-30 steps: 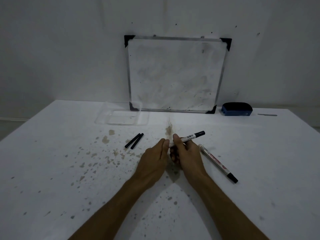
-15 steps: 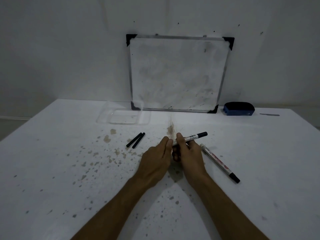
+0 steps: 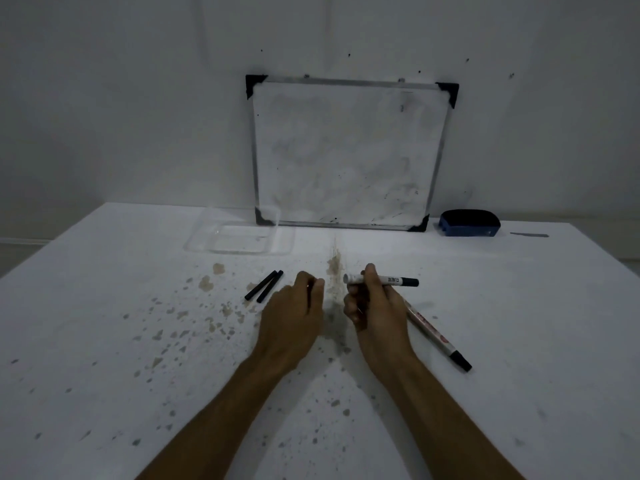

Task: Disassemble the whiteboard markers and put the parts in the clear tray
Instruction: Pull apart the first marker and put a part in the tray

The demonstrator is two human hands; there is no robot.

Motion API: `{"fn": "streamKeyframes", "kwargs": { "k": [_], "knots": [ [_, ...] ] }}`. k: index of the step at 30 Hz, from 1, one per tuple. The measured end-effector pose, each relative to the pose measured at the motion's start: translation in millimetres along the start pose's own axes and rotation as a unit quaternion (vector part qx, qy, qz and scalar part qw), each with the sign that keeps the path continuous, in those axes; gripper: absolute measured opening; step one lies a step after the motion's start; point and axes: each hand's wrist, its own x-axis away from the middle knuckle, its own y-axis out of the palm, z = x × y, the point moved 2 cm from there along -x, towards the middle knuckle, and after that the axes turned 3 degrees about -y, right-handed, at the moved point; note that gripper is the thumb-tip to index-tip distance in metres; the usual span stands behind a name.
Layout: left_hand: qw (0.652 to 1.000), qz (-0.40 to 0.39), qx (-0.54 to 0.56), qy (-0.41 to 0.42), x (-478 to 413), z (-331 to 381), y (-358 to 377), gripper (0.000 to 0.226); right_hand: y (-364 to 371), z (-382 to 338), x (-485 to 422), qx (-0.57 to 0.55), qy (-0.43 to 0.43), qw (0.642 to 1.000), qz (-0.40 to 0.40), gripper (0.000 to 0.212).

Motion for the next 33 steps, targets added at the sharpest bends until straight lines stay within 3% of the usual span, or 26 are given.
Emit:
{"fn": "streamKeyframes", "kwargs": {
  "k": [3, 6, 9, 11, 14, 16, 19, 21, 23, 25, 28, 30, 33],
  "knots": [
    [0.994, 0.023, -0.068, 0.078, -4.6, -0.4, 1.8, 0.026, 3.4, -2.4, -1.1, -0.081, 0.059, 0.995, 0.000, 0.032],
    [0.996, -0.024, -0.047, 0.070, -7.5, -9.8, 3.1, 0.030, -2.4, -6.1, -4.3, -0.109, 0.088, 0.990, -0.009, 0.032],
    [0.997, -0.019, -0.041, 0.055, -7.5, -9.3, 4.0, 0.041, -4.9, -6.6, -3.9, -0.096, 0.091, 0.991, -0.012, 0.031],
    [1.000, 0.010, -0.001, 0.022, -8.2, -5.8, 0.8, 0.042, -5.1, -6.6, -3.0, -0.091, 0.096, 0.991, -0.018, 0.031],
    [0.991, 0.038, 0.122, -0.038, -7.7, -1.1, -6.5, 0.020, -8.1, -7.7, -1.4, -0.087, 0.091, 0.992, -0.027, 0.028],
    [0.949, 0.003, 0.299, -0.104, -6.9, 1.9, -7.4, 0.019, -9.7, -10.3, 0.8, -0.067, 0.065, 0.995, -0.028, 0.027],
    [0.774, -0.087, 0.576, -0.247, -0.6, 13.8, -2.3, 0.038, -8.7, -17.0, 5.0, 0.052, -0.020, 0.998, -0.019, 0.030],
    [0.683, -0.129, 0.652, -0.304, 5.1, 18.9, 3.0, 0.046, -4.4, -23.0, 9.8, 0.125, -0.097, 0.987, -0.017, 0.029],
    [0.624, -0.161, 0.686, -0.337, 10.4, 19.2, 6.8, 0.053, 2.1, -26.4, 19.8, 0.180, -0.187, 0.965, -0.036, 0.024],
    [0.585, -0.197, 0.704, -0.352, 12.5, 18.6, 6.0, 0.055, 9.9, -16.3, 32.9, 0.256, -0.236, 0.934, -0.086, 0.015],
    [0.543, -0.244, 0.725, -0.347, 11.9, 16.7, 0.9, 0.055, 21.6, 14.2, 45.3, 0.455, -0.228, 0.843, -0.174, 0.010],
    [0.534, -0.246, 0.727, -0.355, 10.3, 12.7, -2.2, 0.055, 24.0, 17.1, 44.5, 0.463, -0.241, 0.838, -0.160, 0.011],
    [0.554, -0.234, 0.710, -0.366, 7.7, 7.6, -4.7, 0.054, 22.0, 5.0, 41.5, 0.386, -0.290, 0.869, -0.108, 0.014]
  ]
}}
